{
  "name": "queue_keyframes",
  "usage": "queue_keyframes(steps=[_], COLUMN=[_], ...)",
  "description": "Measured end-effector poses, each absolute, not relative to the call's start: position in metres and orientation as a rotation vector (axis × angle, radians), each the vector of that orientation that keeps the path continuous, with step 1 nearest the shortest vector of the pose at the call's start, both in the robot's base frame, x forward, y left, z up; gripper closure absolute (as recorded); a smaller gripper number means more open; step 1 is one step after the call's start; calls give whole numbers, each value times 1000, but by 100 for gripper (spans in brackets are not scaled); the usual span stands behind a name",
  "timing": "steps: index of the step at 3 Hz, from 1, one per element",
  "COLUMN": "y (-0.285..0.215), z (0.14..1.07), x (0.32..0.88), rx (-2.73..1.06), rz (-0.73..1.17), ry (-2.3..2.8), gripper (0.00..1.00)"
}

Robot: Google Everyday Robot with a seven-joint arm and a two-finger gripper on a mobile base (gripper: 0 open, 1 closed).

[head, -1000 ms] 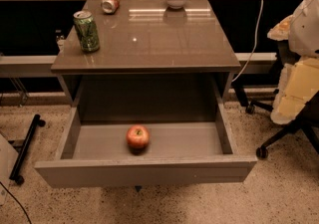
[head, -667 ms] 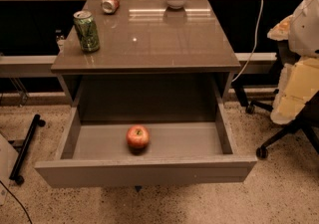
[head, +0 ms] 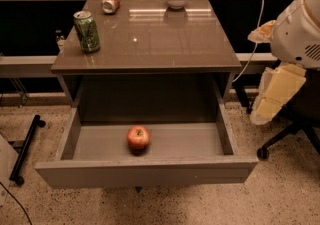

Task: Pick apple from top drawer and place on counter

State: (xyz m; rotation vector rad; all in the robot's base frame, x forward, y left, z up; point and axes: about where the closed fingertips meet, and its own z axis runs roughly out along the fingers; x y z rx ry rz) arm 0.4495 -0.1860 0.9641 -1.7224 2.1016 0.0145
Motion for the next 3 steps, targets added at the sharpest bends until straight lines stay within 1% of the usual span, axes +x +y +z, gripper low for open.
queue_keyframes(steps=[1, 2, 3], y=[-160, -115, -115], z=[949, 903, 903], x=[462, 493, 494], rx=[-1702, -1666, -1665], rz=[94, 232, 233], ry=[2050, 1998, 1998], gripper=[0, 0, 0])
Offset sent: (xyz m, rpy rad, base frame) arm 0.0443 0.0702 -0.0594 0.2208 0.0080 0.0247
